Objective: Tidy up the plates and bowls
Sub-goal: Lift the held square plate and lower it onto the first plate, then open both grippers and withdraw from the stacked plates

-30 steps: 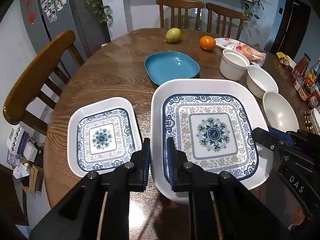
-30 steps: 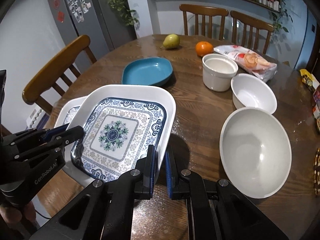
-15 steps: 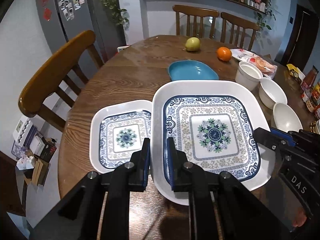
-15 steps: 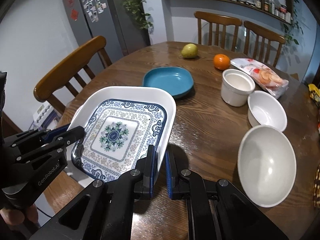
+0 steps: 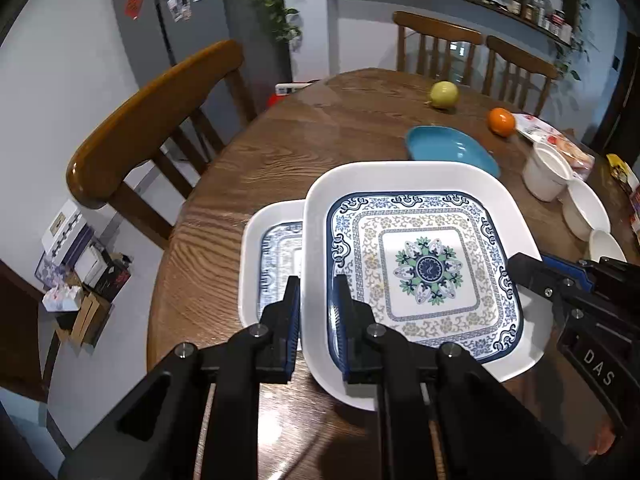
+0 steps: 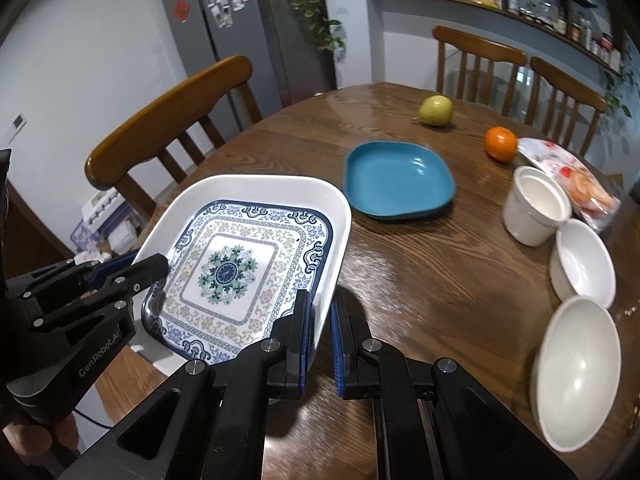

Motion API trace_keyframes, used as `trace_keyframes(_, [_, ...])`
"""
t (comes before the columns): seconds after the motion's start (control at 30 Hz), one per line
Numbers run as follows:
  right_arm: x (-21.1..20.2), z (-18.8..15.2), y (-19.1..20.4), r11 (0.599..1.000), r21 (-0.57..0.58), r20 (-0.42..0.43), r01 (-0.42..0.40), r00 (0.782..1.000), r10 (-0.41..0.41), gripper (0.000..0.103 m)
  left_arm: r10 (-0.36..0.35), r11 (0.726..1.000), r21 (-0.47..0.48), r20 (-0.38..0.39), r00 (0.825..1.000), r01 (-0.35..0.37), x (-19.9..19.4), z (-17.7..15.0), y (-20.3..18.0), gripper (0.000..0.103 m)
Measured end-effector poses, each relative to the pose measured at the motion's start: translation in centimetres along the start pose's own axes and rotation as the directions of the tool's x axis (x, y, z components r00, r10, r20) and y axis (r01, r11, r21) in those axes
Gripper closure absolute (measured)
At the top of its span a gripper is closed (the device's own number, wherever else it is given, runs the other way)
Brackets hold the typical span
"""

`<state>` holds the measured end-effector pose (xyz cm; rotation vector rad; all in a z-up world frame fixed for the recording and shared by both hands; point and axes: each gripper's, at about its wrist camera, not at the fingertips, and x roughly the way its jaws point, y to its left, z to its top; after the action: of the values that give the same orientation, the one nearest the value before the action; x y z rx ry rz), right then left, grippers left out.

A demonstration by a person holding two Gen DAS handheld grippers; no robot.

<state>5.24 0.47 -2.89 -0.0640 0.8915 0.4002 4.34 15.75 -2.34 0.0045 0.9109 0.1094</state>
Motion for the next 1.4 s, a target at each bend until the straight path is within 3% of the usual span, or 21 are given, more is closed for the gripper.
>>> trace_keyframes(0.63, [6.2,1.7,4.0,0.996,-0.083,-0.072,-0.031,0.997,0.025,0.092,0.046,0.996,-0.073,-0.082,0.996,-0.053,4.8,-0.1,4.6,0.09])
trace_keyframes(0.93, [8.2,1.4,3.7,0.997,-0.078,-0.116,-0.025,0.993,0.016,0.092,0.053,0.997,-0.056,-0.118,0.992,-0.06,6.7,-0.2,4.6,0.09])
trace_keyframes(1.4, [8.8,1.5,4.3,0.993,-0.12,-0.115,0.005,0.993,-0.019,0.092,0.08,0.996,-0.022,-0.131,0.988,-0.083,7.3,-0.5,4.2,0.089])
